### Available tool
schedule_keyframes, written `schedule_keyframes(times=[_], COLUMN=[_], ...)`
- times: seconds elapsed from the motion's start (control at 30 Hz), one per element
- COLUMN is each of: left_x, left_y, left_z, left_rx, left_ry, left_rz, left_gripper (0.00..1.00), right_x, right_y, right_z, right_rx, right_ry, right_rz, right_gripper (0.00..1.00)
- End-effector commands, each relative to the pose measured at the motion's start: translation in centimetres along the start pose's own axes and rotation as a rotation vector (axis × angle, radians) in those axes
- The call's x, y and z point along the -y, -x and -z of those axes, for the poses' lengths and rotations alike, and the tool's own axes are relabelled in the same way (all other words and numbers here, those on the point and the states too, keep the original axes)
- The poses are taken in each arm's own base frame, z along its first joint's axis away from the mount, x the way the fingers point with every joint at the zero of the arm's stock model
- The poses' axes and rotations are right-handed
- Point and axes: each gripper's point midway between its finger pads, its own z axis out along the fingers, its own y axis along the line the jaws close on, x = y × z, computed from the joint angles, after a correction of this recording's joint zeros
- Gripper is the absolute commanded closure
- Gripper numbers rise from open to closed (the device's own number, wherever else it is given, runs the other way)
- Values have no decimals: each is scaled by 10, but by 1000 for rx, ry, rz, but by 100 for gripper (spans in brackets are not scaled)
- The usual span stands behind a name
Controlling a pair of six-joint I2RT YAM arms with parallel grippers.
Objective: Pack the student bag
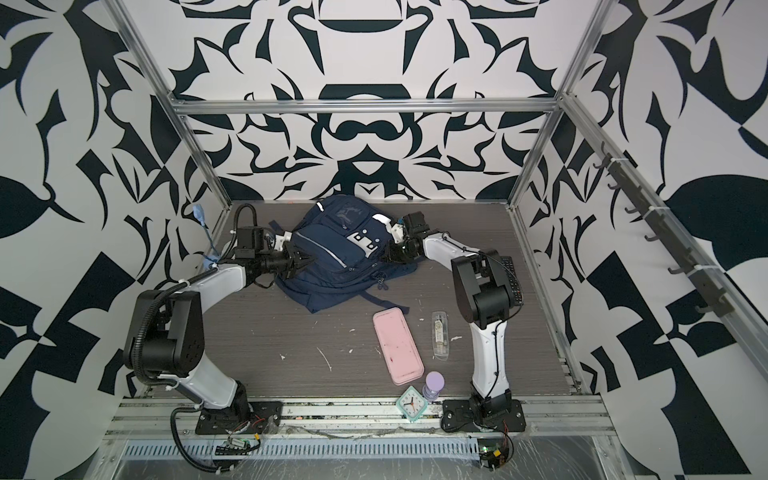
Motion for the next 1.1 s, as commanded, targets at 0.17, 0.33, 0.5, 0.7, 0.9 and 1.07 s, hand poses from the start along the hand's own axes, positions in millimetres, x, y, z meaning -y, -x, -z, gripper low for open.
schedule_keyframes(times=[0.17,0.33,0.5,0.7,0.9,1.07], left_x=[14,14,15,15,16,17], left_y=[6,6,6,6,6,6], left_z=[8,8,8,8,9,10], left_rx=[28,26,27,29,30,31], left_ry=[-28,-29,-29,-30,-33,-34], left_rz=[-48,-49,-49,-48,-51,-52], left_gripper=[94,94,94,94,94,94], right_x=[-17,-20,-24,-28,-35,-38], right_y=[2,0,-2,-8,-11,-15], right_z=[6,8,14,19,23,22], right_rx=[4,3,8,5,3,-9], right_ry=[53,66,73,89,110,114], right_rz=[33,36,41,45,48,58], right_gripper=[77,81,85,89,89,87])
